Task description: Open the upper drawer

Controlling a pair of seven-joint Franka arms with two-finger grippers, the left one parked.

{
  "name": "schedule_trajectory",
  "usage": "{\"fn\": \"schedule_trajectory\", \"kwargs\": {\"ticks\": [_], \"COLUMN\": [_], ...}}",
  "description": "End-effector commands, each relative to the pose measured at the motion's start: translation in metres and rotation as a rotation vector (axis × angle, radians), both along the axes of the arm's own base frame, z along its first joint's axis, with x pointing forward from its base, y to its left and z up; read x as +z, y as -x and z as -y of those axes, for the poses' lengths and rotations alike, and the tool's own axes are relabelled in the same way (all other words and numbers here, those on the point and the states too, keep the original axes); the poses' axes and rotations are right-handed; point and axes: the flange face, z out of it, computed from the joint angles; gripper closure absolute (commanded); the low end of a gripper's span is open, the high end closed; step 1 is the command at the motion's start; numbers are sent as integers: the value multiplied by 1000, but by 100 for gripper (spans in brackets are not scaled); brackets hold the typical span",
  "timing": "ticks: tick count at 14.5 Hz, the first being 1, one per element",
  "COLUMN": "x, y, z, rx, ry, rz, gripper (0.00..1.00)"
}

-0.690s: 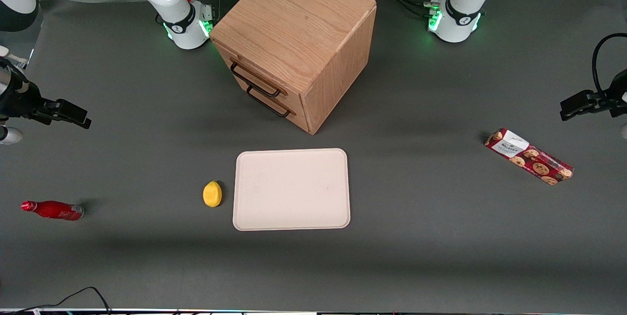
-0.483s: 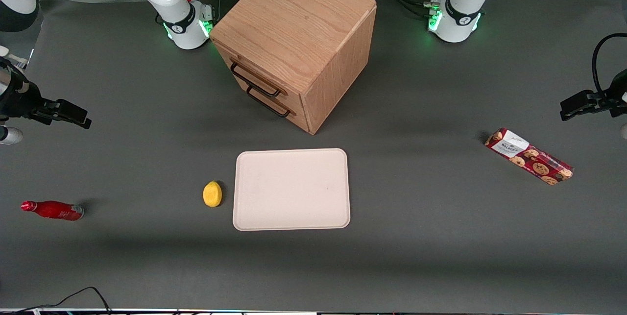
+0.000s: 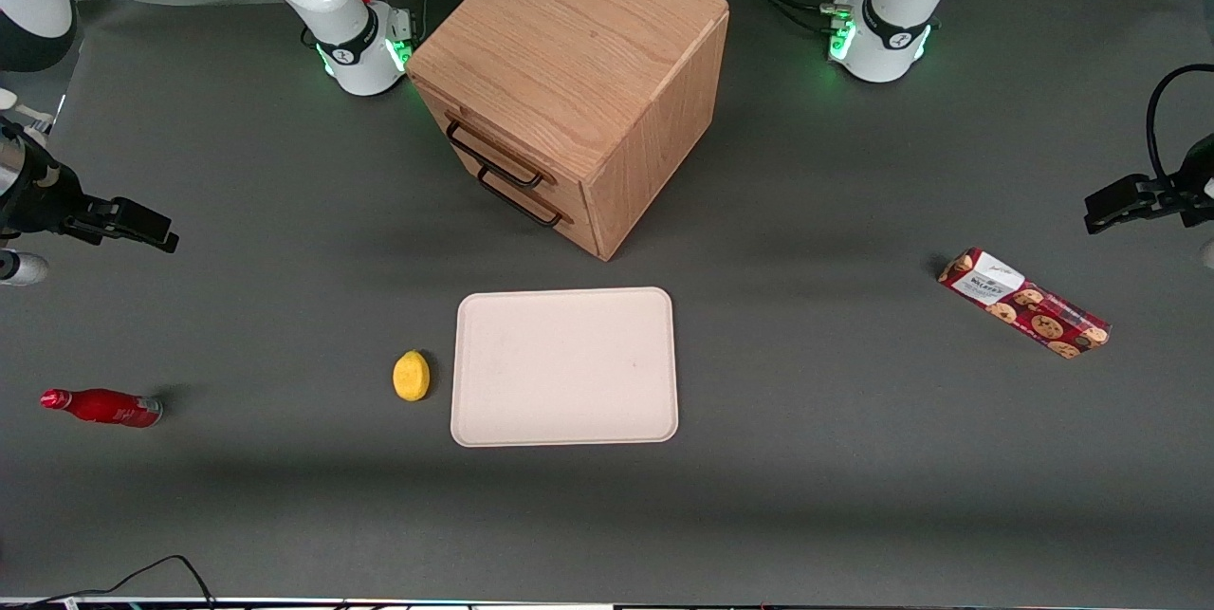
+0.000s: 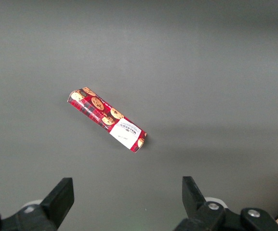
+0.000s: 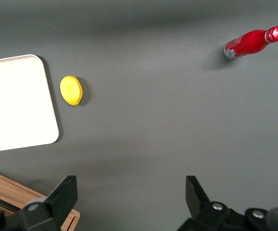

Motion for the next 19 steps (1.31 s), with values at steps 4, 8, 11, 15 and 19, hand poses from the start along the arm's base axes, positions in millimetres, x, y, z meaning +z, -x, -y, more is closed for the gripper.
{"fn": "schedule_trajectory", "kwargs": {"ticks": [4, 8, 11, 15, 19], "x": [2, 8, 9, 9, 9], "y": [3, 7, 8, 18, 35], "z": [-1, -4, -33, -110, -184], "rx": [-13, -12, 52, 158, 293], "ry": [9, 8, 2, -71, -67], "rz": [-25, -28, -28, -51, -56], "gripper": [0, 0, 0, 0, 0]}}
